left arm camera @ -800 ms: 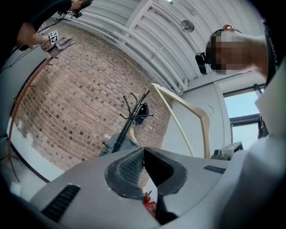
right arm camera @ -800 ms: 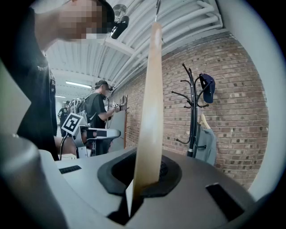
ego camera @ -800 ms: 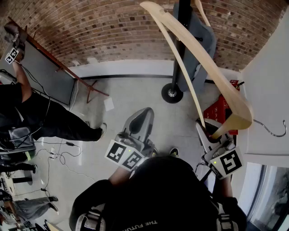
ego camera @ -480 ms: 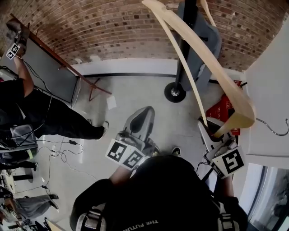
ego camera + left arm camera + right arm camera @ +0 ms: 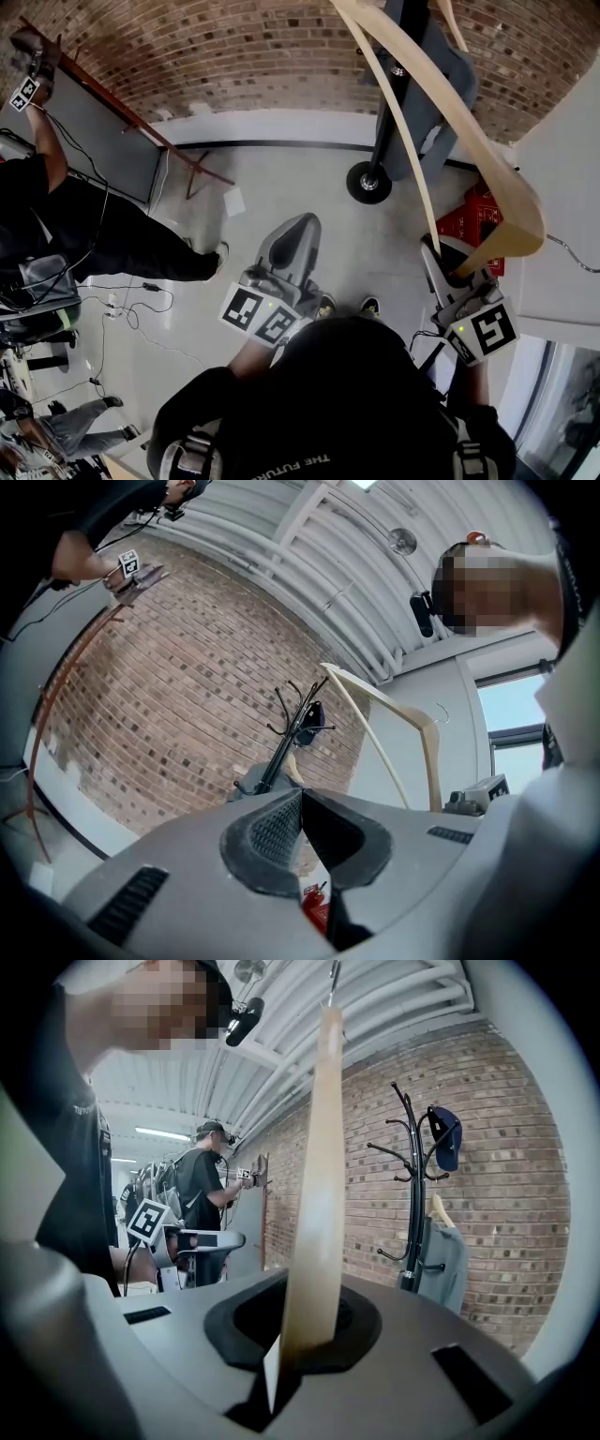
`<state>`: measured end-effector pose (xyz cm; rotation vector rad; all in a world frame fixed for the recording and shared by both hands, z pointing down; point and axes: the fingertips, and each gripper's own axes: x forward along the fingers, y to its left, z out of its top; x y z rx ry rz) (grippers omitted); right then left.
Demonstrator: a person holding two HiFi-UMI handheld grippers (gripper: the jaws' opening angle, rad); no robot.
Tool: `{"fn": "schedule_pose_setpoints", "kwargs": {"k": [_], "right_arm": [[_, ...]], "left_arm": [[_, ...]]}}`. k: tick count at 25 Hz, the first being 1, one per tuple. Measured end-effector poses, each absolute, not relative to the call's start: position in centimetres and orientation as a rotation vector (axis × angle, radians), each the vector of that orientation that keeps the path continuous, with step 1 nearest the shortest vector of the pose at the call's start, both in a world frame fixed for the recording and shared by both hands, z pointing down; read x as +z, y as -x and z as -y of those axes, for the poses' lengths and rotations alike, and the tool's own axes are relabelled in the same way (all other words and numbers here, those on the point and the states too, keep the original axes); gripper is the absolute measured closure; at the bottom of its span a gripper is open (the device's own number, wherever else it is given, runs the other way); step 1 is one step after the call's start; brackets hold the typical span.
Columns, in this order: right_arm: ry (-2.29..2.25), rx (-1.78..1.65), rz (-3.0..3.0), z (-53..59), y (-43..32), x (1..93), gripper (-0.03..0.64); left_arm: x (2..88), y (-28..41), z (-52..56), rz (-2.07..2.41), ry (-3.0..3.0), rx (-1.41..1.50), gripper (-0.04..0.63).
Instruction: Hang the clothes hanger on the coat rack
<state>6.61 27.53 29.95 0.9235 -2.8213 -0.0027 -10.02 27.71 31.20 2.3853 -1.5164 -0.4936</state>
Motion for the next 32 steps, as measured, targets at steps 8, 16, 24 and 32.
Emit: {"fn": "schedule_pose_setpoints", "kwargs": {"k": [8,16,24,32], "right_arm": [[-0.979,-0.025,2.77,-26.7,-4.3,30.2,0.589],[-0.993,-0.014,2.72,-23.6,-4.2,30.8,0.59],[-0.935,-0.019,2.71,-15.9,-7.2,32.7,0.59],[-0.853,0.011,2.697,-8.7,-10.5,33.6,0.591]], "left_arm": [[31.9,13.3,-27.0,1.483,-2.38,-0.501,0.575],[32.2,13.2,-23.7,1.444,-2.396,-0.488,0.575],[33.2,9.2,-16.0,1.449,-2.404,-0.448,0.575],[31.9,4.7,-7.9,1.451,-2.443,-0.421,0.575]]}}
